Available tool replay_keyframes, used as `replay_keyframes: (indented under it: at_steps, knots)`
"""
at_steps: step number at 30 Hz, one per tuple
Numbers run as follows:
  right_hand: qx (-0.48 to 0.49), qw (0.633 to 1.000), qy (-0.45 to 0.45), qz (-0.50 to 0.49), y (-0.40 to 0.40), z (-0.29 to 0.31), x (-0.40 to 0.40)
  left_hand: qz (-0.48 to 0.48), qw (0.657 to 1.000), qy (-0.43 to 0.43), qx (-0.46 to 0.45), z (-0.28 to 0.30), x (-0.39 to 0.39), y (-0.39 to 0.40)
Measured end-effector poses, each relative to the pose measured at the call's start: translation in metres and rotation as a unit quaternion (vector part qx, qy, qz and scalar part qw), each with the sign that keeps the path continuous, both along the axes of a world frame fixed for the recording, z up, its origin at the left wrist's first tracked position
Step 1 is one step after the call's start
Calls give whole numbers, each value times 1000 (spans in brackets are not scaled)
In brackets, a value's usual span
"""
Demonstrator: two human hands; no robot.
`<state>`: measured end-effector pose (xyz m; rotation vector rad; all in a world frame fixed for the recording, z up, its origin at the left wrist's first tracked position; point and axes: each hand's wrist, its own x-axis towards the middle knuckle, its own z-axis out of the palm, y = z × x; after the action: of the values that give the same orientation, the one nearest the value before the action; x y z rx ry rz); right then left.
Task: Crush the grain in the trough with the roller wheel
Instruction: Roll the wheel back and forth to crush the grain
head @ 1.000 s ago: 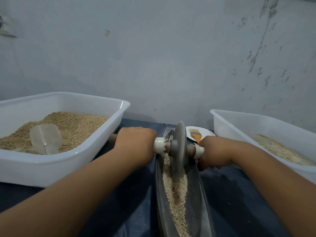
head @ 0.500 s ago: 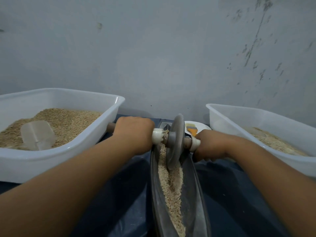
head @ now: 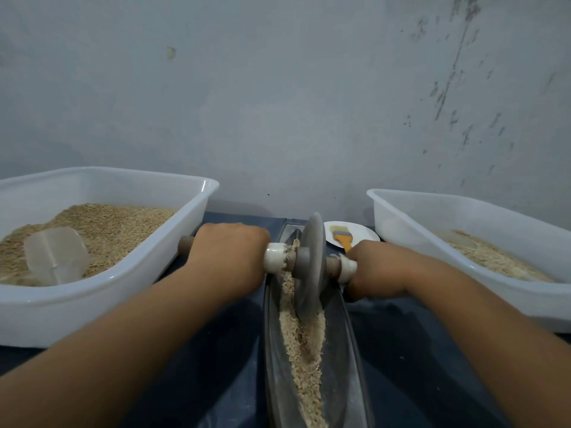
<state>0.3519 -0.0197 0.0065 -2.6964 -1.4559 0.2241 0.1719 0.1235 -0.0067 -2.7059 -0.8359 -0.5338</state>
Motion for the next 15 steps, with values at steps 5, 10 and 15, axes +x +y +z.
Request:
replay_keyframes:
  at_steps: [5,10,15]
  knots:
    - [2,999,51,-5,9,5,8,2,1000,8,-15,9,8,3]
    - [-1,997,82,-10,7,3,9,8,1000,20,-4,15,14,4]
    - [3,998,55,5,8,3,8,2,1000,0,3,5,10,8]
